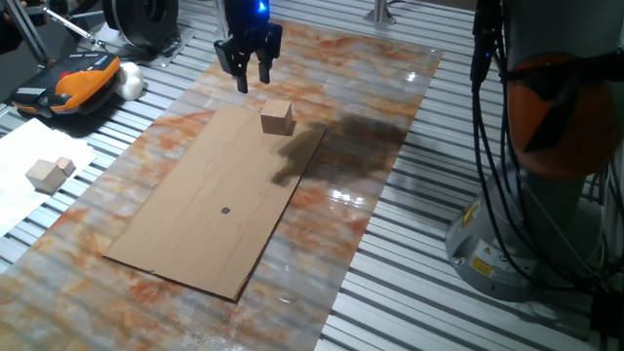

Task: Grab the block and place it at the designated location

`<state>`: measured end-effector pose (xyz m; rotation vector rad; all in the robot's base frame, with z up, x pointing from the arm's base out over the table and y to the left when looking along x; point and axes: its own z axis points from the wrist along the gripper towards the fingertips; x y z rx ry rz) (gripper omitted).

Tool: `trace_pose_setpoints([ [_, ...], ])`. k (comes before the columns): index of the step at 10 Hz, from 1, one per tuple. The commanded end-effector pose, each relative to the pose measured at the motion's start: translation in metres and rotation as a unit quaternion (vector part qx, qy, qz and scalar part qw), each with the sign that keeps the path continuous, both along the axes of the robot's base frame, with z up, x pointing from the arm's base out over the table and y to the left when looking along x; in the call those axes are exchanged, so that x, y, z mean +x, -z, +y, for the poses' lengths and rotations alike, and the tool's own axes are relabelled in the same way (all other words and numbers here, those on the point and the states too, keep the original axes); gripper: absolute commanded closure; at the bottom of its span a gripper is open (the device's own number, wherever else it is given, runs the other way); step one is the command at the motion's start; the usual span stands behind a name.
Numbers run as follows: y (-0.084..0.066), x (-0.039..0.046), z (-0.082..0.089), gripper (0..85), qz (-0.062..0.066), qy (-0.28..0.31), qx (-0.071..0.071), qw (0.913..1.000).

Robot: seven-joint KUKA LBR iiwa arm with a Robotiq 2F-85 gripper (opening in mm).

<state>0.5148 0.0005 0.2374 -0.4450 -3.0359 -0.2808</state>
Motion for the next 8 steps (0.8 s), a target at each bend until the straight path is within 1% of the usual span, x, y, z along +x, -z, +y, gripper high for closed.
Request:
trace_pose_setpoints([
  [1,-0.0004,0.0003,0.0000,85.0,-0.002,0.000,-0.001,1.0000],
  [2,-0.0007,0.0009,-0.0005,85.0,-0.002,0.000,-0.001,1.0000],
  [3,-0.0011,0.0004,-0.0002,85.0,-0.003,-0.008,-0.010,0.9999],
  [4,-0.0021,0.0004,0.0000,85.0,-0.004,-0.035,-0.056,0.9978],
  [5,-0.0024,0.0014,-0.0010,85.0,-0.004,-0.038,-0.062,0.9974],
  [6,-0.0032,0.0030,-0.0031,85.0,-0.003,-0.034,-0.051,0.9981],
  [7,-0.0041,0.0028,-0.0034,85.0,-0.004,-0.031,-0.052,0.9982],
  [8,-0.0070,0.0020,-0.0039,85.0,-0.010,-0.029,-0.061,0.9977],
])
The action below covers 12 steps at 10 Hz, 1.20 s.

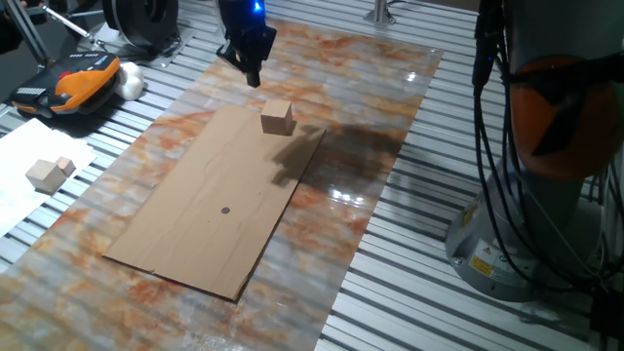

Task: Grab the block and place it at the designated location

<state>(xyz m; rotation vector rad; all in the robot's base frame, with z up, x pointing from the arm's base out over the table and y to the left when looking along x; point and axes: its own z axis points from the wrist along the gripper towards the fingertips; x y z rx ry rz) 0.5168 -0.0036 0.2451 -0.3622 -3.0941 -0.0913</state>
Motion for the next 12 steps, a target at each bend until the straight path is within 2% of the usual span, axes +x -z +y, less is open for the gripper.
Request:
trace_pose_setpoints([
  [1,-0.001,0.0004,-0.002,85.0,-0.004,0.001,-0.009,0.9999],
  [2,-0.001,0.0015,-0.005,85.0,-0.014,0.001,-0.021,0.9997],
  [4,0.010,0.0018,-0.023,85.0,-0.029,-0.032,-0.071,0.9966],
  [6,0.031,0.0023,-0.060,85.0,-0.044,-0.044,-0.046,0.9970],
  [7,0.037,0.0016,-0.075,85.0,-0.046,-0.056,-0.044,0.9964],
  [8,0.040,0.0013,-0.087,85.0,-0.047,-0.062,-0.034,0.9964],
  [9,0.041,0.0007,-0.094,85.0,-0.042,-0.068,-0.031,0.9963],
  [12,0.057,-0.0074,-0.127,85.0,-0.050,-0.087,-0.036,0.9943],
])
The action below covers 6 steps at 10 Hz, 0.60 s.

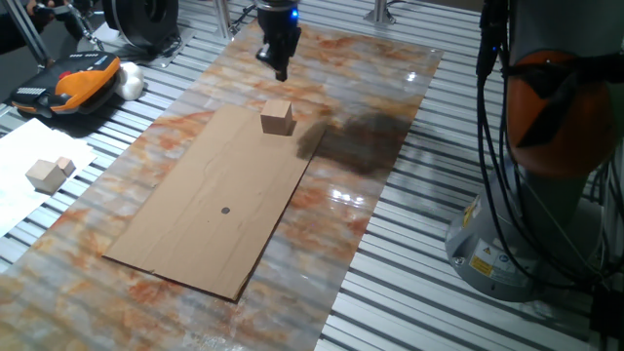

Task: Grab the block and place it at the designated location

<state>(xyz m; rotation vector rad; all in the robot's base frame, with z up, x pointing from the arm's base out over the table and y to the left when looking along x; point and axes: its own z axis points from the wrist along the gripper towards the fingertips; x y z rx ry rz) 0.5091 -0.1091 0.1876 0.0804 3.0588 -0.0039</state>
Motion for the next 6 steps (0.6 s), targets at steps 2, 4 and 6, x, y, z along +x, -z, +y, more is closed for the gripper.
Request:
trace_pose_setpoints([
  [2,0.0075,-0.0029,-0.0352,85.0,-0.004,-0.006,-0.004,1.0000],
  [4,0.0072,-0.0020,-0.0354,85.0,-0.001,0.000,-0.004,1.0000],
  [6,0.0070,-0.0021,-0.0354,85.0,0.013,0.018,0.016,0.9996],
])
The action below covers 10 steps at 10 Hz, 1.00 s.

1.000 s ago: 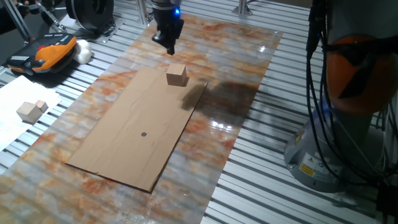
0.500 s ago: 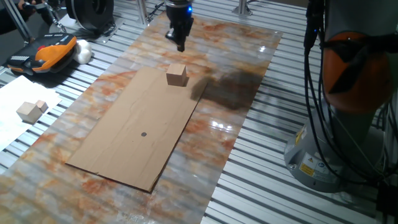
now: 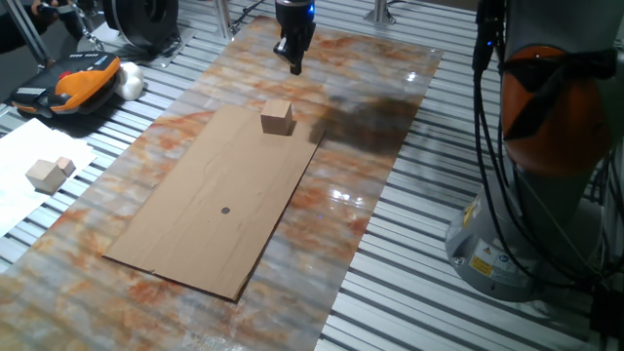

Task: Grab the block and place it at the designated location

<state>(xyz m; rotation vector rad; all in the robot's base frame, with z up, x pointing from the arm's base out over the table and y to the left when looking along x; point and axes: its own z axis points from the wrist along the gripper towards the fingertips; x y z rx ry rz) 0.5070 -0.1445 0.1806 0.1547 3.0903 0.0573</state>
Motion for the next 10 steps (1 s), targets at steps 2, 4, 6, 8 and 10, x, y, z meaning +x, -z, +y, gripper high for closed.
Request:
trace_pose_setpoints([
  [2,0.0000,0.0000,0.0000,85.0,0.016,0.039,0.003,0.9991],
  [4,0.0000,0.0000,0.0000,85.0,-0.004,0.048,0.014,0.9987],
  [6,0.0000,0.0000,0.0000,85.0,-0.016,0.051,0.022,0.9984],
  [8,0.0000,0.0000,0.0000,85.0,-0.030,0.065,0.023,0.9972],
  [10,0.0000,0.0000,0.0000,85.0,-0.005,0.076,0.027,0.9967],
])
